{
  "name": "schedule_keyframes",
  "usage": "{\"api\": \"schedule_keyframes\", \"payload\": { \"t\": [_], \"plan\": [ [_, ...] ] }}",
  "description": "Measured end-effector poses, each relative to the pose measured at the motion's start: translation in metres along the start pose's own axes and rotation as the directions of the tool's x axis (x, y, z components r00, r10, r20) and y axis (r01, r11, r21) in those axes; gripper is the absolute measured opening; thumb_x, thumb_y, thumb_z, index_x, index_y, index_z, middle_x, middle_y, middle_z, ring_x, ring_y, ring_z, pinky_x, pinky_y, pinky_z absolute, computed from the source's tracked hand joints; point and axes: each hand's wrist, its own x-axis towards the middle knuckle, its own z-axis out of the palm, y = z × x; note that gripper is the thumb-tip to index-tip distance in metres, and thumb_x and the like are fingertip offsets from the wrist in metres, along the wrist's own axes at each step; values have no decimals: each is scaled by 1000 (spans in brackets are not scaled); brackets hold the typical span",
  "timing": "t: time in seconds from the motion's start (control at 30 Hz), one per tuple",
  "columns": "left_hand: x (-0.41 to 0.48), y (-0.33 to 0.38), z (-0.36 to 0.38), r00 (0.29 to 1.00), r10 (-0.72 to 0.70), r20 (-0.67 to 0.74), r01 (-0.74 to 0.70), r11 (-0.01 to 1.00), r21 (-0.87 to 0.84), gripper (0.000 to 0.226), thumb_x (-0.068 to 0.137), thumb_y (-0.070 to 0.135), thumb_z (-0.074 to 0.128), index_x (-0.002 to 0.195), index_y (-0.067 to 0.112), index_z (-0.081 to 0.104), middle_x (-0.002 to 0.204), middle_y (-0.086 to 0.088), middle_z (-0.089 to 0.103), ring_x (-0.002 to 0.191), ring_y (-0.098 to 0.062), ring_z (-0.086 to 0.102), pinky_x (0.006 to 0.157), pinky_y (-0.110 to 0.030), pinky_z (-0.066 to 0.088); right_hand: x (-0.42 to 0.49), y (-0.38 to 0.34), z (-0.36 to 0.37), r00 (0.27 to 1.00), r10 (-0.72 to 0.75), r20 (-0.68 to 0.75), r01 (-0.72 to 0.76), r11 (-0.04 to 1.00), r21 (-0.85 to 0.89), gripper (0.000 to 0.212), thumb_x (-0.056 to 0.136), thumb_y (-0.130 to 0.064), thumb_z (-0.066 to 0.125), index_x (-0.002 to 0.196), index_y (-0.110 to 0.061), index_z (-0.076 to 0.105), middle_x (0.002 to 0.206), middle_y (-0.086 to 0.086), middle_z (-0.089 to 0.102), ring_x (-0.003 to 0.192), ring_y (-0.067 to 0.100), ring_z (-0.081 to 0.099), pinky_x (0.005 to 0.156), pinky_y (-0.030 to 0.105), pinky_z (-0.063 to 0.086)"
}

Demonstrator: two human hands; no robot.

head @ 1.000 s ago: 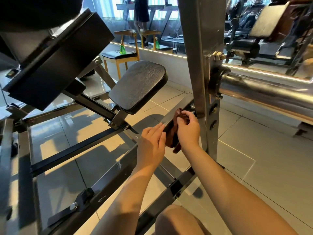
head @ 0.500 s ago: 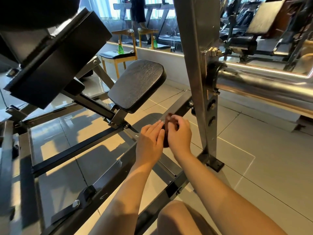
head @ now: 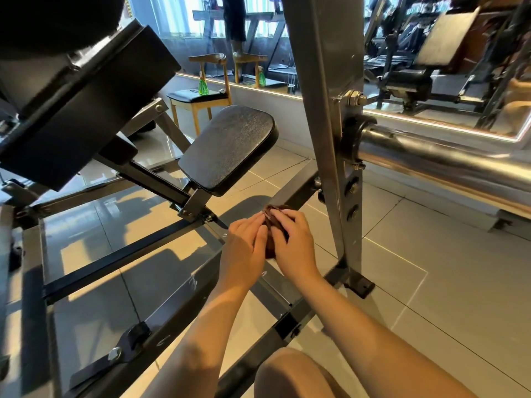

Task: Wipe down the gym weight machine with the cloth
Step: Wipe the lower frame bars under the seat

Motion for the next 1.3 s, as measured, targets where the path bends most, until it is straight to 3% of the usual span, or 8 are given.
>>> {"api": "schedule_keyframes", "payload": {
  "t": [0.1, 0.2, 0.3, 0.53, 0.77, 0.97, 1.13, 1.3],
  "plan": [
    [-2, 0, 0, 1000, -11, 9, 11, 1000, 11, 48, 106, 44, 35, 142, 20, 57, 141, 4, 60, 133, -13, 46, 106, -5, 18, 20, 5, -17, 1000, 7, -10, -7, 1000, -26, 32, 105, -13, 50, 134, -20, 61, 133, -5, 51, 110, -7, 47, 96, 3, 40],
    [-3, 4, 0, 1000, -25, 13, 25, 1000, 7, 53, 102, 45, 35, 143, 18, 56, 143, 3, 58, 136, -14, 44, 106, -8, 19, 37, 1, -22, 977, 186, -108, -177, 980, 89, 43, 109, -15, 40, 150, -25, 43, 154, -4, 38, 134, 9, 41, 108, 17, 34],
    [-2, 6, 0, 1000, -20, 2, 20, 1000, 13, 54, 101, 44, 35, 141, 17, 58, 142, 2, 60, 135, -15, 46, 103, -1, 15, 23, -3, -7, 975, 213, -58, -203, 969, 143, 53, 110, -15, 36, 160, -27, 24, 166, -6, 19, 149, 13, 25, 101, 7, 25],
    [6, 10, 4, 1000, -17, -17, 17, 1000, -13, 51, 103, 43, 35, 140, 17, 59, 138, 3, 62, 128, -12, 44, 102, -15, 28, 47, 0, -12, 942, 334, -28, -326, 931, 164, 60, 111, -27, 34, 161, -39, 4, 169, -5, 13, 148, 26, 31, 115, 45, 36],
    [9, 9, 6, 998, -15, -54, 14, 1000, -15, 42, 106, 35, 42, 137, 16, 62, 135, 2, 64, 127, -13, 48, 98, -6, 23, 32, 11, -6, 908, 419, -21, -390, 861, 327, 47, 109, -23, 38, 155, -34, 33, 150, 2, 45, 134, 24, 49, 110, 45, 46],
    [8, 7, 0, 998, 27, -50, -29, 999, -24, 36, 106, 27, 49, 137, 14, 61, 134, -1, 65, 122, 0, 41, 98, -2, 25, 34, -6, -15, 987, 124, -101, -126, 992, -12, 46, 110, -16, 36, 156, -21, 36, 159, -8, 35, 145, 6, 27, 106, 1, 18],
    [7, 3, -7, 1000, -4, -29, 2, 998, -71, 38, 107, 24, 48, 141, 12, 57, 139, -3, 60, 127, 0, 41, 96, 5, 27, 57, -19, -9, 999, -48, 17, 51, 922, -383, 38, 107, -22, 42, 144, -17, 51, 148, -1, 51, 140, 21, 28, 118, 38, 28],
    [14, -7, -4, 1000, 1, -28, -4, 995, -101, 33, 109, 28, 42, 129, 16, 66, 119, 1, 69, 114, -13, 60, 101, -32, 49, 40, -14, -1, 965, -180, 189, 247, 862, -442, 33, 106, -24, 44, 135, -19, 59, 136, -2, 59, 134, 21, 39, 115, 41, 36]
  ]
}}
